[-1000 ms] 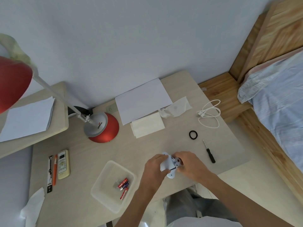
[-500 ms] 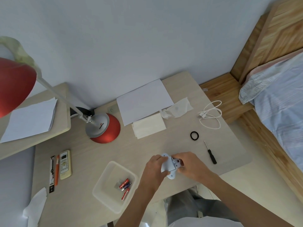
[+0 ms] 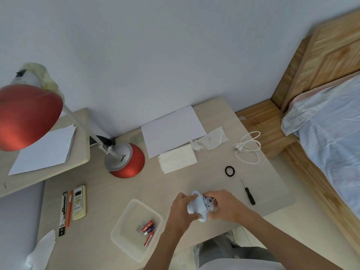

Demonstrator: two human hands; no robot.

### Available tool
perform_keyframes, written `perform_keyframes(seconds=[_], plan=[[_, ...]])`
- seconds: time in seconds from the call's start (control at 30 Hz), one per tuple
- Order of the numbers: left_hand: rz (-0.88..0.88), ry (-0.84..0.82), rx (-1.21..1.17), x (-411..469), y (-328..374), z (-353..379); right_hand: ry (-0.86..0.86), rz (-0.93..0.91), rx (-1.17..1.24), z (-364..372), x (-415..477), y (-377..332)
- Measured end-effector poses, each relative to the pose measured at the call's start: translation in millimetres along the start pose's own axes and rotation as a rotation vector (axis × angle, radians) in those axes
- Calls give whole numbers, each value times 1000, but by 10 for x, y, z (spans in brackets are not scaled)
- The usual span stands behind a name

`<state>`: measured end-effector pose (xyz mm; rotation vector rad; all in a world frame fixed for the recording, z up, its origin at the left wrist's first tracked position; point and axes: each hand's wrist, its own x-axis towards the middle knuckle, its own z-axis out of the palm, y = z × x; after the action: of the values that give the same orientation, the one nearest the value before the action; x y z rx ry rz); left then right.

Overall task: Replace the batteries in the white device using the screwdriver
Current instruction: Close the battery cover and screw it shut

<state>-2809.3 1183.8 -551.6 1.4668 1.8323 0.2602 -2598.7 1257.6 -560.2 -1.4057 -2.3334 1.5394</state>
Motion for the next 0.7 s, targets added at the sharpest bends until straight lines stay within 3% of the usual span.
perform_keyframes(seconds=[0.7], plan=[[-41,-44,22,76,65,-32,56,-20,91,-48,252,12]])
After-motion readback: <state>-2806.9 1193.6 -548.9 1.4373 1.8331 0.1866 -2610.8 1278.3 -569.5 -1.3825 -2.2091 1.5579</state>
